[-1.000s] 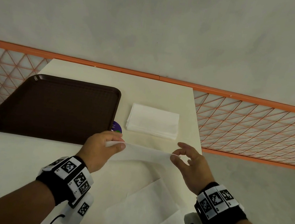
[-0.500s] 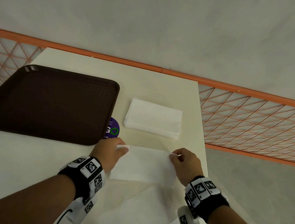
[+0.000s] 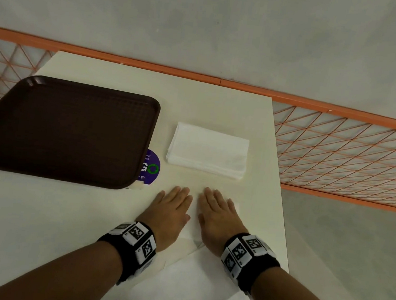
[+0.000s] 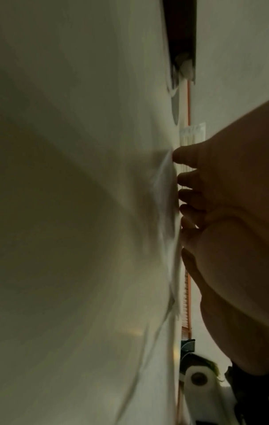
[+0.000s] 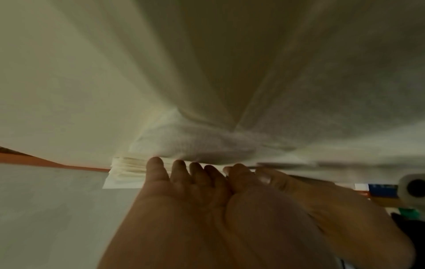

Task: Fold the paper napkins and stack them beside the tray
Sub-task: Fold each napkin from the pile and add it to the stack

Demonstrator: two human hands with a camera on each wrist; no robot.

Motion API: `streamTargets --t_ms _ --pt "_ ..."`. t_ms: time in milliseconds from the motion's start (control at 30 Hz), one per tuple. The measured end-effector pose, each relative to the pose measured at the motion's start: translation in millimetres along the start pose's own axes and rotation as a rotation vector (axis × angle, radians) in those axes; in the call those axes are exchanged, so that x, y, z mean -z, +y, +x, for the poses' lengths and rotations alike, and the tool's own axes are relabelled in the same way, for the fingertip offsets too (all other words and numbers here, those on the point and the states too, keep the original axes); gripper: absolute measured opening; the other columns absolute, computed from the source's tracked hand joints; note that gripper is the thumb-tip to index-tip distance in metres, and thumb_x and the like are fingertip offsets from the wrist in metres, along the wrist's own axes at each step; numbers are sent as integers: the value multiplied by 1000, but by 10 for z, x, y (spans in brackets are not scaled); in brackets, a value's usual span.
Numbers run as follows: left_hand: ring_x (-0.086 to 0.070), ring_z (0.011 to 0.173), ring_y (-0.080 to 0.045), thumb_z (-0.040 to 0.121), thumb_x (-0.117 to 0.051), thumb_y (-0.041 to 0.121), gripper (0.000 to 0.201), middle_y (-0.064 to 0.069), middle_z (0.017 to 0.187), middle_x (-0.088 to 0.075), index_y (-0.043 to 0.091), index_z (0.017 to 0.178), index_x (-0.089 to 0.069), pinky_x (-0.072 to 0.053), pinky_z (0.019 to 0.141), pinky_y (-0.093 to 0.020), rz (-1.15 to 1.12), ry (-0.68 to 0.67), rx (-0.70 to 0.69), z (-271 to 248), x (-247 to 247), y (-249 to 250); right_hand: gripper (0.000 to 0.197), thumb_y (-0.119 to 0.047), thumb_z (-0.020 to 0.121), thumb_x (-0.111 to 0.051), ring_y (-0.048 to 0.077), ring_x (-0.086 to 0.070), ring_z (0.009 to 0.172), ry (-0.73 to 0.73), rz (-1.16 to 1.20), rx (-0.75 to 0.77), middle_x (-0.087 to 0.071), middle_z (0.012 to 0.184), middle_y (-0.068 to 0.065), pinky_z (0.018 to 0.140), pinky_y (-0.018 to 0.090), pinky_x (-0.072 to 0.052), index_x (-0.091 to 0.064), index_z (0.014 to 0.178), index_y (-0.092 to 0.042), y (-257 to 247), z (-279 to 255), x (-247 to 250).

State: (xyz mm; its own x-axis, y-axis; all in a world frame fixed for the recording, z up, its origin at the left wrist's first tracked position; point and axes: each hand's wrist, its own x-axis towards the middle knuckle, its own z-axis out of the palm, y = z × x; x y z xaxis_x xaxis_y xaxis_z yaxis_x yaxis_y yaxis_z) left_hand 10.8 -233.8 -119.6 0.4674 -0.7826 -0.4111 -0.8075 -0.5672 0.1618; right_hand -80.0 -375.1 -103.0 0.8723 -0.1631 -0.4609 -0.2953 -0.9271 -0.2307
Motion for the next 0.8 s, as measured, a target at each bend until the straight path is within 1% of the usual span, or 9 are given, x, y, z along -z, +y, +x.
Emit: streamTargets --t_ms 67,133,233,333,400,467,567,667,800 --pt "9 148 -21 88 13 46 72 -2 161 12 15 153 4 0 119 -42 70 -2 -21 9 -60 -2 55 -29 104 -14 21 15 149 -4 -52 6 16 161 1 118 40 7 6 154 -16 45 12 -75" --pt "9 148 -23 73 24 46 88 -1 160 16 14 153 4 1 118 -42 95 -21 -40 21 -90 -55 59 -37 99 0 23 13 149 18 -111 18 15 161 1 118 40 7 6 154 -17 136 -1 -127" --pt "18 146 -19 69 27 51 91 3 147 33 14 151 13 6 117 -39 97 -67 -39 9 -67 -179 84 -47 77 20 22 12 149 46 -118 -14 14 162 -2 116 37 7 5 154 -19 341 -91 -164" --pt "28 137 -11 69 26 67 96 5 145 34 17 150 15 8 116 -37 56 -100 2 -28 -5 -317 87 -50 77 18 23 7 150 40 -88 -60 9 162 -1 118 39 1 -1 155 -19 485 -181 -169" --pt "17 145 -14 74 16 68 94 4 156 22 17 152 8 1 119 -37 56 -78 33 -68 46 -349 83 -51 84 6 28 -12 149 75 -73 -70 -11 162 3 118 45 -14 -20 153 -14 490 -192 -141" --pt "-9 147 -20 92 -12 63 77 0 161 -7 16 153 -6 -15 118 -36 39 -19 68 -83 120 -321 71 -48 89 -13 33 -36 138 166 -80 -65 -35 153 6 109 45 -34 -41 143 -12 435 -184 -77" --pt "-35 129 -20 93 -46 52 65 1 143 -36 19 146 -27 -36 104 -35 -47 39 138 -11 254 -238 51 -41 94 -39 27 -39 127 124 -45 -119 -37 143 1 101 40 -39 -40 139 -18 367 -141 104" --pt "-49 118 -21 88 -60 45 56 0 130 -49 20 135 -42 -44 97 -37 -217 -22 258 80 344 -194 49 -38 90 -53 25 -46 119 67 48 -189 -46 132 2 96 39 -44 -43 134 -20 342 -63 242" --pt "-61 97 -22 77 -72 42 45 0 110 -63 19 112 -56 -52 86 -36 -464 -43 451 127 314 -203 45 -32 87 -60 26 -58 105 -19 247 -319 -59 117 4 84 32 -48 -42 126 -19 329 6 295"
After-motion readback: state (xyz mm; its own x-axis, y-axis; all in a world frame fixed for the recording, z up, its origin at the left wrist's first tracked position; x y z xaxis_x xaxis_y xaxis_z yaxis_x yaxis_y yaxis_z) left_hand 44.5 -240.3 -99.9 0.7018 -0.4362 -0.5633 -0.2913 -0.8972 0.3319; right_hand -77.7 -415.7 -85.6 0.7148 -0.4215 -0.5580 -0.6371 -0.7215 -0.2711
